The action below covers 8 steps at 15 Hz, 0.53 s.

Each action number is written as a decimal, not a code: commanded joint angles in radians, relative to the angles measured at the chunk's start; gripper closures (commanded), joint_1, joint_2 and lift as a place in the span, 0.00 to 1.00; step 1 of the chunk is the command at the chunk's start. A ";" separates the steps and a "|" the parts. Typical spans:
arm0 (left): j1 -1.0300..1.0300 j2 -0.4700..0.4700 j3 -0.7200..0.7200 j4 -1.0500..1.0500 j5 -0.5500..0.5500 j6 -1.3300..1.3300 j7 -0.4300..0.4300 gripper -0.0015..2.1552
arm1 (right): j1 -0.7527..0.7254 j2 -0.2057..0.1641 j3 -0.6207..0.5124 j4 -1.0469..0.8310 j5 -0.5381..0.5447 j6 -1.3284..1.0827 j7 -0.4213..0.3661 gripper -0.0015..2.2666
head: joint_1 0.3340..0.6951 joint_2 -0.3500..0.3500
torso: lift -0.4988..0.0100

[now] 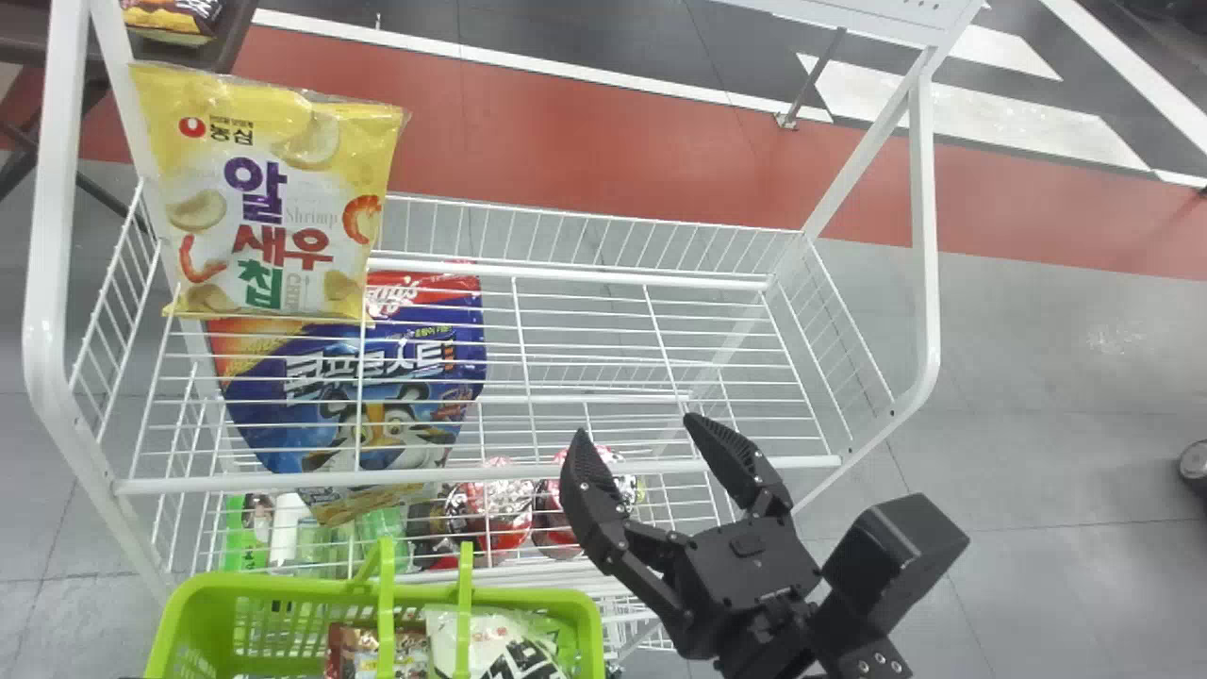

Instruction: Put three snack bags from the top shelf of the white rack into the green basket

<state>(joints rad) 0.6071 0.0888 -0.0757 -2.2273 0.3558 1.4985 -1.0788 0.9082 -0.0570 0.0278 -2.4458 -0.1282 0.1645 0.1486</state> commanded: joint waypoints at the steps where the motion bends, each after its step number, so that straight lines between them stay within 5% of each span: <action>1: 0.002 -0.001 -0.001 0.000 0.000 -0.005 0.000 1.00 | 0.005 -0.001 0.001 -0.006 0.001 0.001 0.000 0.03 | 1.00 0.00 | 0.98; 8: 0.005 -0.001 -0.003 -0.003 0.000 -0.005 0.002 1.00 | 0.008 -0.003 0.000 -0.007 0.001 -0.012 0.002 0.03 | 1.00 0.00 | 0.98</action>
<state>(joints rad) 0.6108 0.0874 -0.0779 -2.2286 0.3559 1.4934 -1.0768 0.9143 -0.0595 0.0276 -2.4509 -0.1273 0.1564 0.1503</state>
